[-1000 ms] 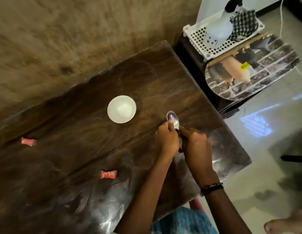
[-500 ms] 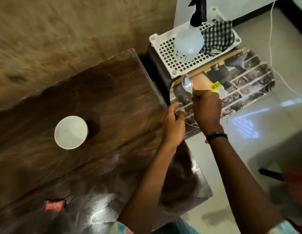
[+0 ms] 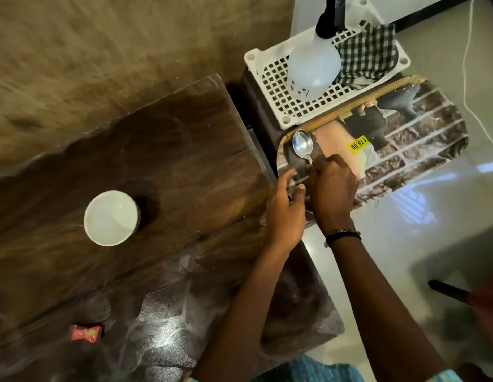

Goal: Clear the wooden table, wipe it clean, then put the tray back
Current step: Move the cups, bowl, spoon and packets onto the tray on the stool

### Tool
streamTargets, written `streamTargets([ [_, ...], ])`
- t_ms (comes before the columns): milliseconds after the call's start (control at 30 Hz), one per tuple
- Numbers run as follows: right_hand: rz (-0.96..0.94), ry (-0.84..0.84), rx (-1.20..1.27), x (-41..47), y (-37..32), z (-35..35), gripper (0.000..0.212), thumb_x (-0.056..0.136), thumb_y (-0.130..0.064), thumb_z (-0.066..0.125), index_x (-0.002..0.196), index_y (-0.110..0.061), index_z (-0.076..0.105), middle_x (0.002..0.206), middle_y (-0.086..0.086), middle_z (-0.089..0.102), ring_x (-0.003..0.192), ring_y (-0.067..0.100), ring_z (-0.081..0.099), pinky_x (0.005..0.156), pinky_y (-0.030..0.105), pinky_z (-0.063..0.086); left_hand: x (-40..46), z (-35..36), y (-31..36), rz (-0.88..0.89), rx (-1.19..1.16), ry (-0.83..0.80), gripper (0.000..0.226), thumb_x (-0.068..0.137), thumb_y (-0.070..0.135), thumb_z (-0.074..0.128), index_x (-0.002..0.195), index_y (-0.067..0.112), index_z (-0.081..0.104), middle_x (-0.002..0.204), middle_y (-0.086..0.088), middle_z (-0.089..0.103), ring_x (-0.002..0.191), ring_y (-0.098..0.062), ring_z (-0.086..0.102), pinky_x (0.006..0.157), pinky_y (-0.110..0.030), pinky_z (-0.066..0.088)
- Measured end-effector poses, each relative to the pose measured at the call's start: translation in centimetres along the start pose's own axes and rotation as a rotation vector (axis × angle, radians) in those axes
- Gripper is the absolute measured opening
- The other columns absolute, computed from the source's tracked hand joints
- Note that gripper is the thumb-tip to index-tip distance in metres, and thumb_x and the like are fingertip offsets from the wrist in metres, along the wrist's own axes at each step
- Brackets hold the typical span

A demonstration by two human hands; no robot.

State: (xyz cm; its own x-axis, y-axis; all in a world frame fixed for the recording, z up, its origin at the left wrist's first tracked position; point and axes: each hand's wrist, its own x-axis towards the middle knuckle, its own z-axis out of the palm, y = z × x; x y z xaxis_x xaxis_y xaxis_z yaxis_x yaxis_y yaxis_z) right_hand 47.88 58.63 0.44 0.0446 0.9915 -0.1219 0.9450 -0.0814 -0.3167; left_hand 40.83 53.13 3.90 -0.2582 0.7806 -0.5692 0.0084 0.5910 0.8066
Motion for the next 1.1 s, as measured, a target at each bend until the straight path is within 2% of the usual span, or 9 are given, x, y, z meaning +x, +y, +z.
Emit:
streamTargets([
  [133,-0.026,-0.006,0.032,-1.1,-0.2,-0.1,0.033,0.094,-0.021,0.055,0.123,-0.005,0.06,0.115,0.017,0.057,0.104,0.034,0.054,0.076,0.037,0.045,-0.4,-0.9,-0.3,-0.012,-0.034,0.018,0.038,0.098,0.022,0.042,0.136,0.025,0.043,0.139,0.002,0.047,0.117,-0.007,0.047,0.092,-0.024,0.042],
  [333,-0.217,0.174,0.113,-5.3,-3.0,0.3,0.035,0.093,-0.017,0.057,0.125,-0.004,0.059,0.118,0.017,0.061,0.109,0.033,0.056,0.083,0.041,0.05,-1.6,-5.2,-2.7,0.021,-0.069,0.112,0.032,0.097,0.02,0.045,0.128,0.027,0.051,0.133,0.007,0.053,0.119,-0.005,0.049,0.103,-0.032,0.044],
  [433,-0.27,0.041,0.233,-8.2,-6.4,0.7,0.037,0.095,-0.021,0.055,0.13,-0.01,0.057,0.122,0.012,0.06,0.112,0.027,0.056,0.088,0.037,0.05,-2.8,-8.9,-3.9,0.091,-0.055,0.222,0.028,0.096,0.015,0.047,0.121,0.023,0.056,0.125,0.008,0.058,0.115,-0.005,0.053,0.096,-0.02,0.043],
  [533,-0.301,-0.141,0.28,-11.3,-10.5,1.8,0.041,0.097,-0.027,0.051,0.137,-0.017,0.051,0.132,0.007,0.056,0.121,0.022,0.051,0.094,0.033,0.045,-4.2,-13.9,-5.8,0.193,0.006,0.417,0.027,0.092,0.011,0.05,0.116,0.02,0.058,0.117,0.011,0.059,0.118,-0.013,0.053,0.103,-0.032,0.043],
  [633,-0.372,-0.293,0.304,-13.2,-14.6,3.7,0.044,0.099,-0.032,0.047,0.14,-0.016,0.046,0.139,0.007,0.052,0.126,0.023,0.049,0.101,0.036,0.045,-5.5,-18.9,-7.9,0.222,0.122,0.584,0.035,0.09,0.006,0.053,0.123,0.016,0.053,0.134,0.002,0.05,0.13,-0.018,0.038,0.111,-0.031,0.03],
  [733,-0.386,-0.381,0.339,-14.2,-18.6,5.8,0.048,0.098,-0.035,0.048,0.14,-0.012,0.046,0.135,0.01,0.055,0.119,0.026,0.056,0.095,0.04,0.05,-5.7,-23.7,-10.3,0.151,0.152,0.685,0.047,0.088,0.005,0.055,0.134,0.013,0.043,0.149,-0.006,0.035,0.138,-0.023,0.025,0.113,-0.035,0.023],
  [833,-0.295,-0.474,0.405,-14.7,-22.0,7.3,0.048,0.099,-0.033,0.049,0.139,-0.008,0.045,0.124,0.015,0.063,0.113,0.029,0.06,0.089,0.038,0.05,-5.2,-27.2,-12.0,0.066,0.025,0.656,0.057,0.089,0.009,0.056,0.142,0.014,0.034,0.151,-0.009,0.03,0.14,-0.025,0.027,0.115,-0.046,0.028],
  [933,-0.231,-0.486,0.452,-14.8,-24.0,8.8,0.047,0.099,-0.033,0.048,0.138,-0.009,0.047,0.118,0.016,0.066,0.107,0.032,0.062,0.083,0.04,0.053,-5.0,-29.2,-12.2,-0.034,-0.074,0.553,0.063,0.093,0.012,0.053,0.147,0.018,0.023,0.155,-0.004,0.024,0.143,-0.019,0.023,0.117,-0.039,0.025],
  [1100,-0.144,-0.46,0.47,-14.9,-24.7,10.7,0.044,0.097,-0.02,0.051,0.14,-0.01,0.046,0.126,0.015,0.062,0.113,0.031,0.06,0.088,0.039,0.052,-4.6,-30.7,-12.5,0.02,-0.125,0.377,0.059,0.094,0.014,0.051,0.147,0.021,0.025,0.151,-0.003,0.034,0.138,-0.018,0.034,0.112,-0.04,0.034],
])
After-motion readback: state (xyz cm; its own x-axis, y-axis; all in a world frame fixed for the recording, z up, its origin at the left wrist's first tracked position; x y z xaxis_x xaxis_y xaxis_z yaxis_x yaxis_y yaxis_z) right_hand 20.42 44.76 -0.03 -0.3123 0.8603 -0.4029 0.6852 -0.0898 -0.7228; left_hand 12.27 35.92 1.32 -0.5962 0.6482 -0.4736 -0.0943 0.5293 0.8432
